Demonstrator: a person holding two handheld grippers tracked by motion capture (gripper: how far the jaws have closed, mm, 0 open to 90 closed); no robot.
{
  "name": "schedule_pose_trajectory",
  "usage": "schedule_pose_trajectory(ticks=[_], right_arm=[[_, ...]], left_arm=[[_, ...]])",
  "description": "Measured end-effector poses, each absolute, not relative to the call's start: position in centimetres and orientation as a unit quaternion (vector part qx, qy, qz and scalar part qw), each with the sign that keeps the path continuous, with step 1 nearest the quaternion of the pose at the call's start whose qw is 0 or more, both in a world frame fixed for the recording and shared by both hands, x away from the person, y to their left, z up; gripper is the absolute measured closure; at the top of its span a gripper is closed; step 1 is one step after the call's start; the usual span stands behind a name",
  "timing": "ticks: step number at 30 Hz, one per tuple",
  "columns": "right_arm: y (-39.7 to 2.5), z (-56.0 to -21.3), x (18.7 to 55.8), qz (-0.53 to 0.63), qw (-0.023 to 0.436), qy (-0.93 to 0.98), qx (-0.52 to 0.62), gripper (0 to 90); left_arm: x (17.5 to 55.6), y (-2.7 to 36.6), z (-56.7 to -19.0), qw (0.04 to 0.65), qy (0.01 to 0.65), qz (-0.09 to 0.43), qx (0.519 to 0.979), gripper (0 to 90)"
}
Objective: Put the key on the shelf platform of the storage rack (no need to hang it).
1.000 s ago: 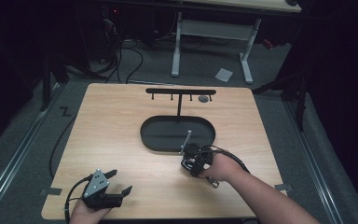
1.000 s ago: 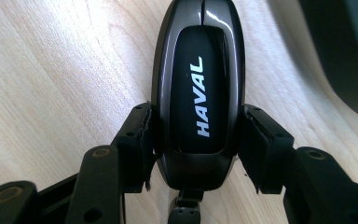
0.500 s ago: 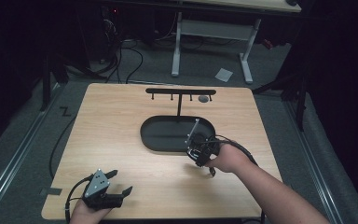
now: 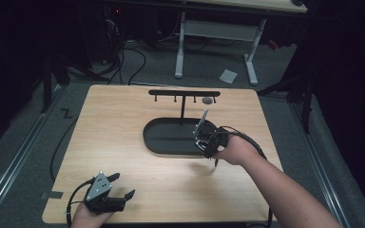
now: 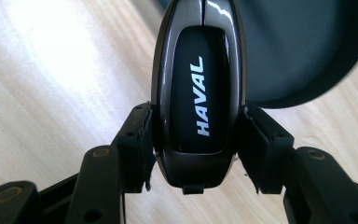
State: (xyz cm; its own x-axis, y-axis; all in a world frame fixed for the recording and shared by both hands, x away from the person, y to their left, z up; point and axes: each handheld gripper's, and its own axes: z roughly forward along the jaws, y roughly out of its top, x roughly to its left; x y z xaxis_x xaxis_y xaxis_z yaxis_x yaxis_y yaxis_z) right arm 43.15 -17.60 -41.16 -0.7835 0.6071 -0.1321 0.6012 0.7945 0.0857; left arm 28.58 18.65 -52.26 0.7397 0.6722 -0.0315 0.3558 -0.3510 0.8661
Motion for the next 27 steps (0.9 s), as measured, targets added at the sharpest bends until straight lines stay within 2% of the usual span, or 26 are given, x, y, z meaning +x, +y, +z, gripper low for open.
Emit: schedule_pose_trajectory(ticks=[15, 27], right_arm=[[-16.8, -38.9, 46.4, 0.022, 0.105, 0.938, 0.329, 48.8], [-15.4, -40.2, 48.3, 0.01, 0.114, 0.939, 0.323, 48.8]], left_arm=[[28.6, 18.8, -52.2, 0.474, 0.321, 0.17, 0.802, 18.1], [28.5, 18.8, -52.2, 0.472, 0.32, 0.17, 0.804, 18.1]])
